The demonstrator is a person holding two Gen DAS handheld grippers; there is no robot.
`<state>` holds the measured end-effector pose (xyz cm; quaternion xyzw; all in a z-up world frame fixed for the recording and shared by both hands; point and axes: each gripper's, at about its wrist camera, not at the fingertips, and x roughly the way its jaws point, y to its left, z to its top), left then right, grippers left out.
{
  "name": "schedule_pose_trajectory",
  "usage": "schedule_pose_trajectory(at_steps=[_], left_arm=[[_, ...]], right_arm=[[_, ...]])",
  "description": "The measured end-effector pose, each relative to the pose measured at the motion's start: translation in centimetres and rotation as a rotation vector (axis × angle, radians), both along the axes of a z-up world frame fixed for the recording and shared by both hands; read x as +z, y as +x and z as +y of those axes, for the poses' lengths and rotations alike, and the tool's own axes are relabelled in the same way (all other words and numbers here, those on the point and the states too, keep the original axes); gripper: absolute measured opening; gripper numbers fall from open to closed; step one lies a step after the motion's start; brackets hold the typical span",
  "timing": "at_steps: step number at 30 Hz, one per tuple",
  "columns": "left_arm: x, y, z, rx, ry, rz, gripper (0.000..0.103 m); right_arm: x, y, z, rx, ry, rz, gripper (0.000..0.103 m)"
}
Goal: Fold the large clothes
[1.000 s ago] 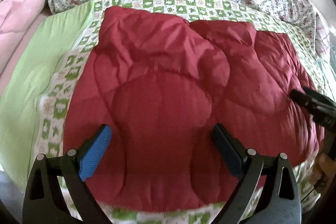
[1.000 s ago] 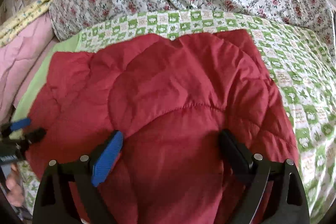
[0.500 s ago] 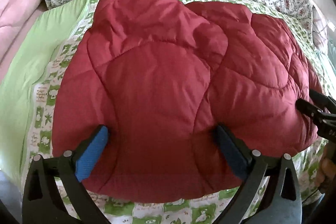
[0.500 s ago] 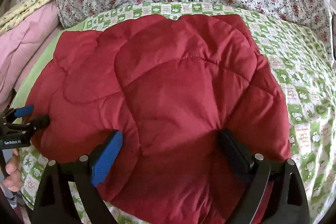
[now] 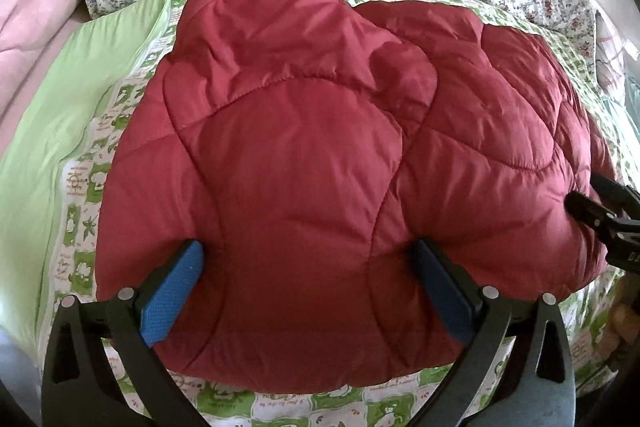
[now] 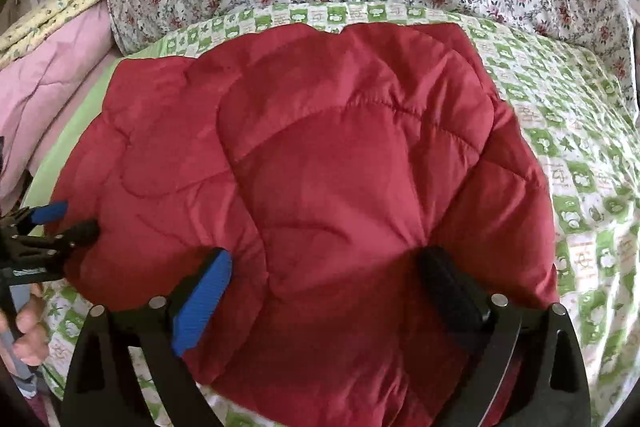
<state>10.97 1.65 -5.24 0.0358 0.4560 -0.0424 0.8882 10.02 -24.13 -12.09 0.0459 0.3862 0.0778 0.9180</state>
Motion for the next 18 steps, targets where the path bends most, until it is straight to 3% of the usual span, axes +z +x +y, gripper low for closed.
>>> schedule_pose_trajectory(at_steps=[18], left_arm=[[0.4,-0.8,0.5,0.007,-0.005,0.014,0.103]], right_arm=[[0.5,-1.5,-0.4,-0.005,0.03,0.004,0.098]])
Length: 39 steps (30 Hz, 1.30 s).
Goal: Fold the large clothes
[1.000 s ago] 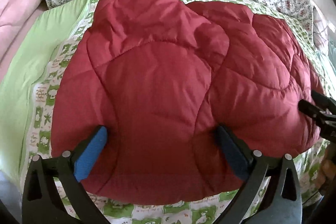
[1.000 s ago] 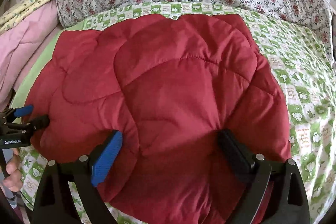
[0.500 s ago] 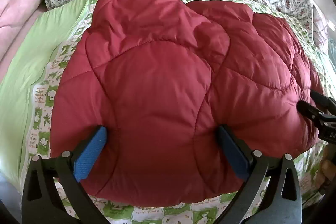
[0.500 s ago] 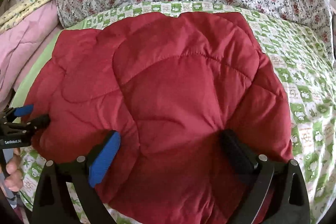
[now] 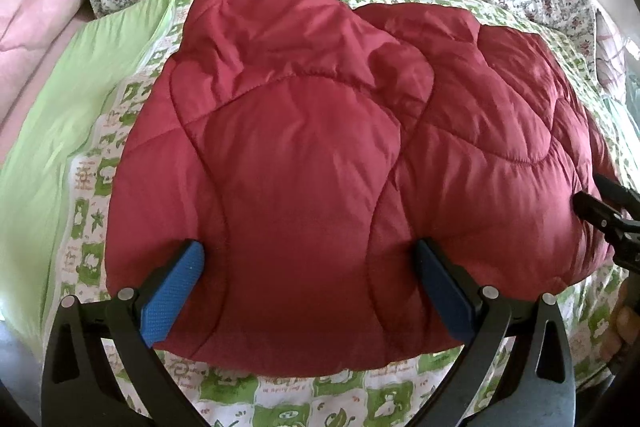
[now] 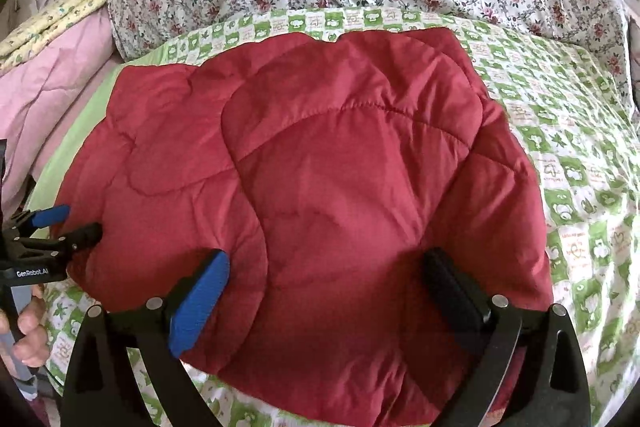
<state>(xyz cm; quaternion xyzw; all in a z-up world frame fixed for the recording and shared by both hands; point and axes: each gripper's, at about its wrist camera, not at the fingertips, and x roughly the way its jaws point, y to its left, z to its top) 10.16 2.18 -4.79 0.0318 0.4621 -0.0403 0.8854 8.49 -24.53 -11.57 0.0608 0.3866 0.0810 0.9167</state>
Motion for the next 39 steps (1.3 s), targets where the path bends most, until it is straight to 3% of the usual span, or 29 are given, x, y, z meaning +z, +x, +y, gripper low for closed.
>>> schedule_pose_trajectory(at_steps=[7,12,22,32,39], left_arm=[[2.3,-0.5,1.4,0.026,-0.024,-0.096,0.103],[0.1,2.5,2.7,0.041,-0.037,-0.004,0.103],[0.5,2.7,2.2,0.034,-0.001,0.008,0.103],[2.6,-1.7,2.6,0.013,0.062,-0.041,0.103],[2.2,-5.3,2.9,0.014,0.075,-0.039,0.103]], right_arm=[[-0.7,0.5,-0.4,0.0,0.019,0.002,0.099],[-0.8,0.6,-0.5,-0.018,0.037,0.004,0.099],[-0.3,0.6,-0.6,-0.032,0.054,0.009,0.1],[2.2,-3.1,-1.5,-0.016,0.083,-0.027,0.099],[2.9,-6.6,-0.3,0.054,0.028,-0.036,0.099]])
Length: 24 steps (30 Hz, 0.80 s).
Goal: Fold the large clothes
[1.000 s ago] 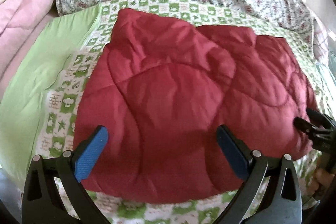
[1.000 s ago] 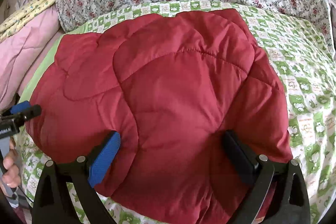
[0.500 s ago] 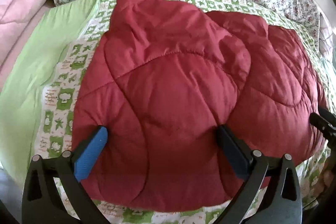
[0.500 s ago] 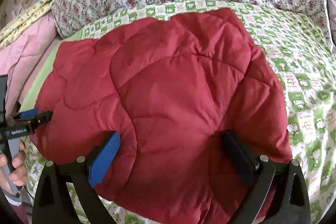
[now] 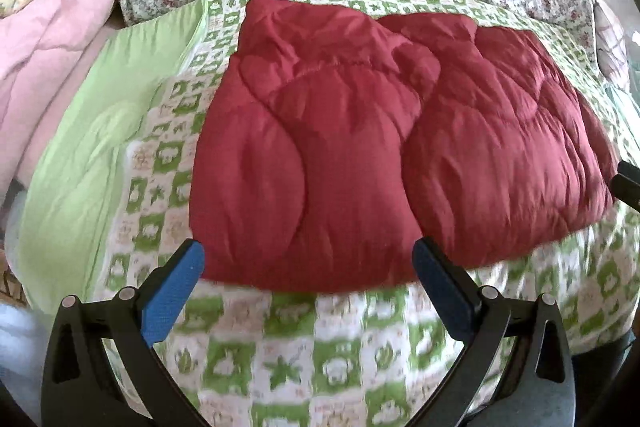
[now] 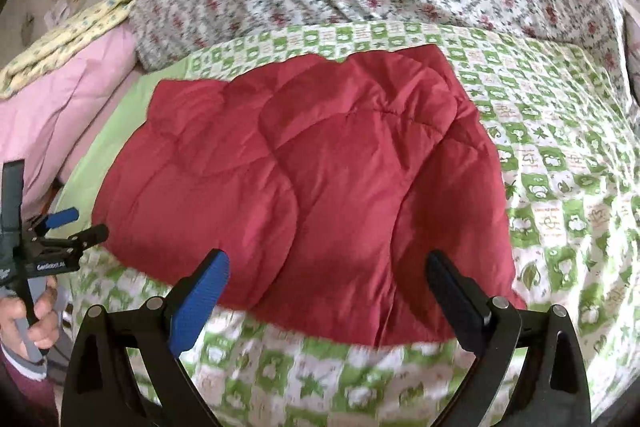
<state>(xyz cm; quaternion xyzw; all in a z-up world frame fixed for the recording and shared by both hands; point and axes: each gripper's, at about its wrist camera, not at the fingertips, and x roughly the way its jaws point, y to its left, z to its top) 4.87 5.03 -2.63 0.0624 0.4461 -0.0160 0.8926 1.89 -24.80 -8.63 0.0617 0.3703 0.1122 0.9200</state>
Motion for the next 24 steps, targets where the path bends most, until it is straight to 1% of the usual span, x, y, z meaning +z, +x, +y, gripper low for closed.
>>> schedule_pose_trajectory(at_steps=[4,7,11,15,18,21,24], left_arm=[[-0.3,-2.1,-0.5,-0.016,-0.003,0.011,0.103],[0.0,-3.3,-1.3,-0.034,-0.001,0.008,0.103],[1.2,-4.5,-2.3,-0.06,0.043,-0.02,0.103],[2.8,-5.1,-2.7,-0.074,0.074,-0.044,0.103],[4.8,-5.3,-2.6,-0.068,0.097,-0.072,0.103],[5.7,-5.1,-2.5,-0.052,0.107,-0.083,0.103],[5.7,-4.6,-2.8,-0.043,0.119,-0.085,0.103]], right_arm=[[-0.3,-2.3,1.3,0.059,-0.053,0.0,0.1],[-0.5,-3.6,2.1,0.091,-0.089,0.007,0.1],[-0.3,-5.1,3.0,0.13,-0.133,0.012,0.101],[0.9,-6.2,3.2,0.16,-0.146,0.015,0.101],[2.3,-6.7,3.0,0.163,-0.149,0.002,0.101],[3.3,-6.7,3.1,0.16,-0.152,-0.006,0.102],[3.6,-6.4,3.3,0.16,-0.159,-0.005,0.103]])
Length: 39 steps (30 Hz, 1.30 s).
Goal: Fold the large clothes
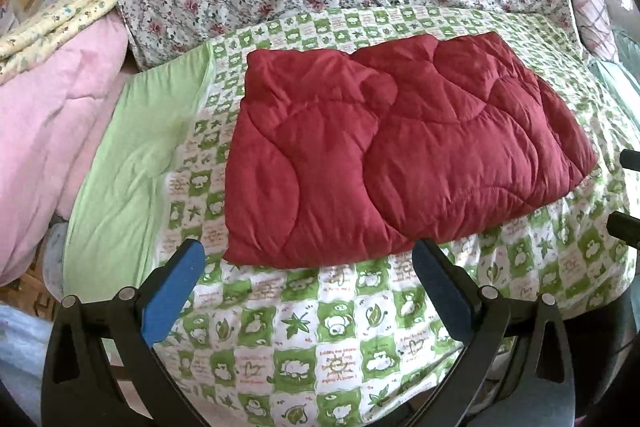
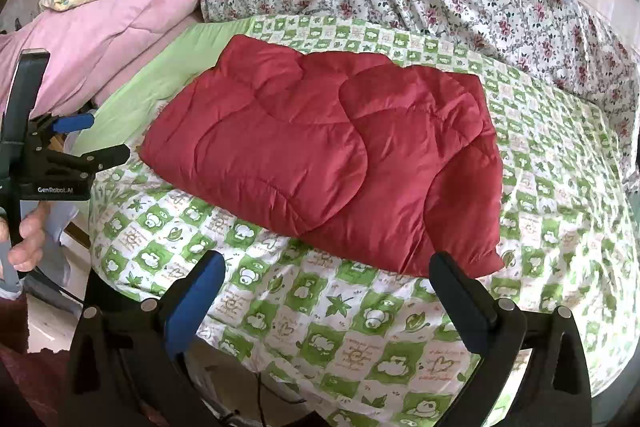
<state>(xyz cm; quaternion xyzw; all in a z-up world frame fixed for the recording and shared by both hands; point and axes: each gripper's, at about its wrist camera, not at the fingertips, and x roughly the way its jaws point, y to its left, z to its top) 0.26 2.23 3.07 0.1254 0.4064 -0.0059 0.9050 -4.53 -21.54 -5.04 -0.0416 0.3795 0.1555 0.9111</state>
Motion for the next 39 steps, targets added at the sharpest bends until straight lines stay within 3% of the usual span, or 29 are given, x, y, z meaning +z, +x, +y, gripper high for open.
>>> schedule_pose_trajectory(at_steps=[12,39], left_arm=[[-2.4,2.5,-0.2,0.038,0.016,0.053,0.103],[-2.8,5.8,-0.7,0.018,-0.013,0.064,0.103]], right_arm=[[-2.0,2.8,0.1,-0.014,-0.004,0.059,0.103],[-1.8,7.3,0.5,-0.009,-0.002,0.065,0.103]])
